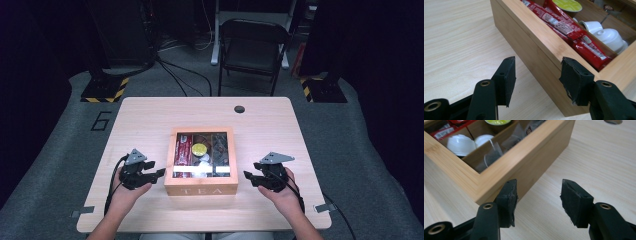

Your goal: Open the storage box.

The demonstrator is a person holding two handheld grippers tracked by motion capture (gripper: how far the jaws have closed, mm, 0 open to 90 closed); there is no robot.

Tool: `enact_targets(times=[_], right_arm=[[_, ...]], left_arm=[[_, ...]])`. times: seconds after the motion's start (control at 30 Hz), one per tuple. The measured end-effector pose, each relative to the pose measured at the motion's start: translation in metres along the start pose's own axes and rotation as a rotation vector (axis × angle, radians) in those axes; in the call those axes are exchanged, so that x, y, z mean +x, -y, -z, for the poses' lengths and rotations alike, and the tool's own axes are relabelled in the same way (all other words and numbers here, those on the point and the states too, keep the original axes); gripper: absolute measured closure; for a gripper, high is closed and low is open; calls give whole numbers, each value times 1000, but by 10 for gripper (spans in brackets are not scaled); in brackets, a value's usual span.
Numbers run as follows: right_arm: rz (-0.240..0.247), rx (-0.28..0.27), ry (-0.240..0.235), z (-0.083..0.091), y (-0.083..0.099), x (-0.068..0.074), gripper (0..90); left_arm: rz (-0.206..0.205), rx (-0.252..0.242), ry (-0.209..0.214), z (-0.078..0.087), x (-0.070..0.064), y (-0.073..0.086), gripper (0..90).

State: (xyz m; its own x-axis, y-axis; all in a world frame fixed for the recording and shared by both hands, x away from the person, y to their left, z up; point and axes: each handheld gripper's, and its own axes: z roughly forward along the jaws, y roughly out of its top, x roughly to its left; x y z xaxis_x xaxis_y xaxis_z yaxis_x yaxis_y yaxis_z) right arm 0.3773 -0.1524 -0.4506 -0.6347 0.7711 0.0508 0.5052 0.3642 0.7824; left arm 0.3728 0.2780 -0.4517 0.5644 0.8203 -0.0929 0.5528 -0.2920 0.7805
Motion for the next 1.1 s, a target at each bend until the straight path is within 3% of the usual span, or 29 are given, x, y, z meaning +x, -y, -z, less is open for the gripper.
enact_targets(times=[0.3, 0.47, 0.63, 0.77, 1.1], right_arm=[[33, -46, -18, 10, -7, 17, 474], [41, -73, -41, 12, -4, 24, 459], [52, -68, -66, 10, 2, 29, 443], [56, -63, -98, 6, 4, 35, 434], [95, -31, -124, -5, 9, 44, 417]], left_arm=[[-8, -19, 18, 11, -10, -1, 446], [-41, -31, 49, 13, -17, 6, 438], [-47, -49, 69, 15, -23, 8, 430], [-76, -37, 78, 12, -29, 11, 412], [-94, -16, 115, 3, -37, 15, 387]])
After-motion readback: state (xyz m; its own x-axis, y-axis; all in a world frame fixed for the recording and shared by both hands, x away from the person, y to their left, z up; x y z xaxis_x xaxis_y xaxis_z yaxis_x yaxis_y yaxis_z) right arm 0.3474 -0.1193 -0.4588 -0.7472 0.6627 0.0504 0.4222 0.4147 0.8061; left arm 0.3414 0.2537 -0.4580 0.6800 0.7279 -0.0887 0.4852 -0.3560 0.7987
